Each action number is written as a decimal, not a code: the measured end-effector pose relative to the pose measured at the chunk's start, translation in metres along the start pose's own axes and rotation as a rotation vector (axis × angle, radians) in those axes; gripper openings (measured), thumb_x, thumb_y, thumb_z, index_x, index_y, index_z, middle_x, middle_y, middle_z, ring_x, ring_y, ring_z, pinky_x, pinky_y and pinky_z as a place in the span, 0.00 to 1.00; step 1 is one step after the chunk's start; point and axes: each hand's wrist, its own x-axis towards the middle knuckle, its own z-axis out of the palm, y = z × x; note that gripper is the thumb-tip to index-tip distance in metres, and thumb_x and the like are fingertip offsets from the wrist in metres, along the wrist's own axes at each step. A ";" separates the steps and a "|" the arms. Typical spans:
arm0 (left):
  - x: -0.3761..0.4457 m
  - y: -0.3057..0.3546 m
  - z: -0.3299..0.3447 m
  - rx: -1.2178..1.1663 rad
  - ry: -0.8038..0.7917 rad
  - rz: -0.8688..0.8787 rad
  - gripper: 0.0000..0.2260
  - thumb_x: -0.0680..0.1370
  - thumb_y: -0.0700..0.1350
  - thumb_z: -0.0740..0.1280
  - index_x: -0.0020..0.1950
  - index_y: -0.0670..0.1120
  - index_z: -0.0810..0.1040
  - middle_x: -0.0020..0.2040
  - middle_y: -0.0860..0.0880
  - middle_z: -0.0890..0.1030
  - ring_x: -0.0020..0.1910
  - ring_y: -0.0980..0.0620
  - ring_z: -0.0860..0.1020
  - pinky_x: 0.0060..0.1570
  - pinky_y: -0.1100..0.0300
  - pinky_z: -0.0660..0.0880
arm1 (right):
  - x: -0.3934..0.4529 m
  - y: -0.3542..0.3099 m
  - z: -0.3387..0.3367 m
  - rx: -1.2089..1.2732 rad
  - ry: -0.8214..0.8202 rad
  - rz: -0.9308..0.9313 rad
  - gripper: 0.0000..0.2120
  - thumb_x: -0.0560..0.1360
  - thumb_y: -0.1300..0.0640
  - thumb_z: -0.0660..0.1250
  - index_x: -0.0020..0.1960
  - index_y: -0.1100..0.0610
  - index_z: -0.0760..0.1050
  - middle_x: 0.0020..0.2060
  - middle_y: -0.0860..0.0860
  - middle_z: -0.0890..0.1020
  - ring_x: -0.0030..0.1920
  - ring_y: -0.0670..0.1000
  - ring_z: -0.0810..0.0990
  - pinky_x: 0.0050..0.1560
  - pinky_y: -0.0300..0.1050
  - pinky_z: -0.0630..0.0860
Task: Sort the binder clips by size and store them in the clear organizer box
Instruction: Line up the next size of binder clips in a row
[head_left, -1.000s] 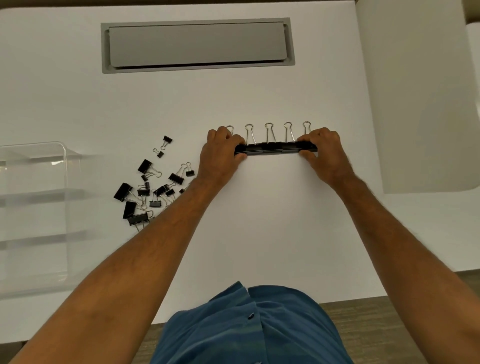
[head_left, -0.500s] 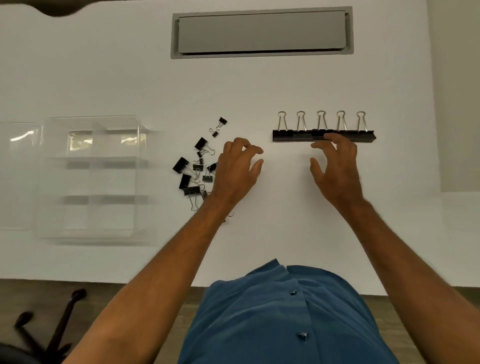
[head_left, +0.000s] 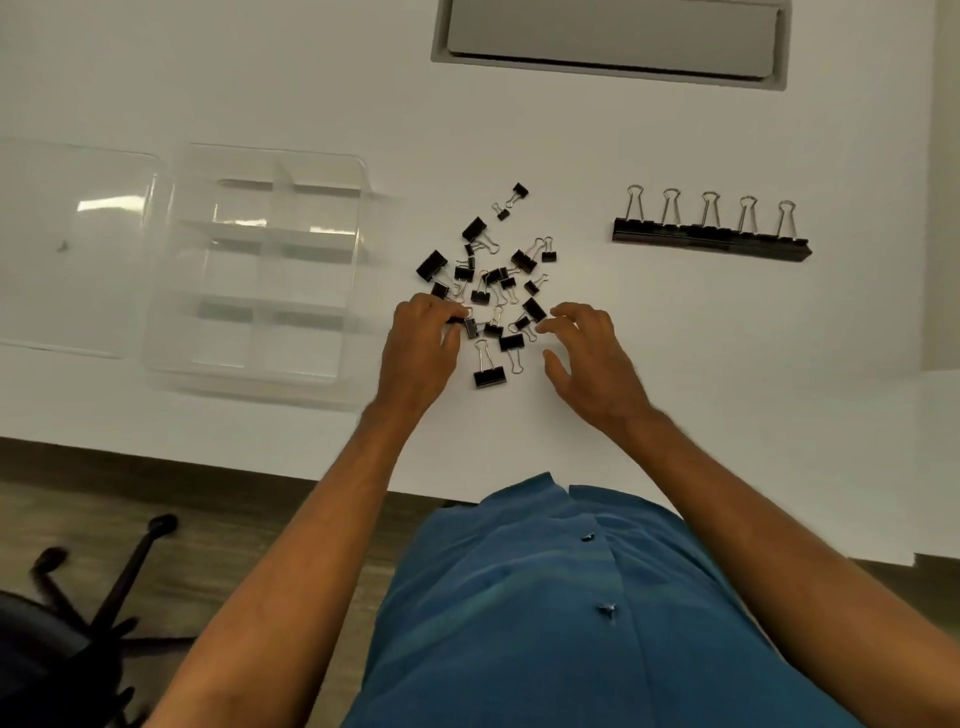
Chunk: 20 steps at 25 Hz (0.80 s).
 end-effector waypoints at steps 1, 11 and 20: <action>0.001 -0.002 0.001 0.031 -0.016 0.039 0.11 0.80 0.40 0.66 0.61 0.47 0.80 0.57 0.47 0.77 0.56 0.49 0.72 0.51 0.59 0.73 | -0.002 -0.009 0.005 -0.001 -0.015 -0.028 0.17 0.78 0.59 0.68 0.67 0.55 0.74 0.65 0.53 0.73 0.65 0.53 0.70 0.58 0.46 0.77; 0.011 -0.015 0.007 0.105 -0.063 0.080 0.18 0.77 0.36 0.68 0.68 0.41 0.74 0.61 0.41 0.73 0.56 0.45 0.74 0.52 0.52 0.78 | -0.021 -0.049 0.056 -0.195 -0.114 -0.185 0.20 0.75 0.64 0.68 0.67 0.56 0.75 0.59 0.56 0.77 0.54 0.55 0.75 0.44 0.48 0.78; 0.007 -0.022 0.000 0.153 -0.034 0.056 0.10 0.77 0.42 0.68 0.58 0.43 0.78 0.57 0.44 0.75 0.52 0.47 0.74 0.43 0.54 0.78 | -0.015 -0.054 0.059 -0.287 -0.148 -0.217 0.20 0.73 0.67 0.71 0.63 0.58 0.77 0.53 0.56 0.76 0.49 0.55 0.75 0.34 0.45 0.74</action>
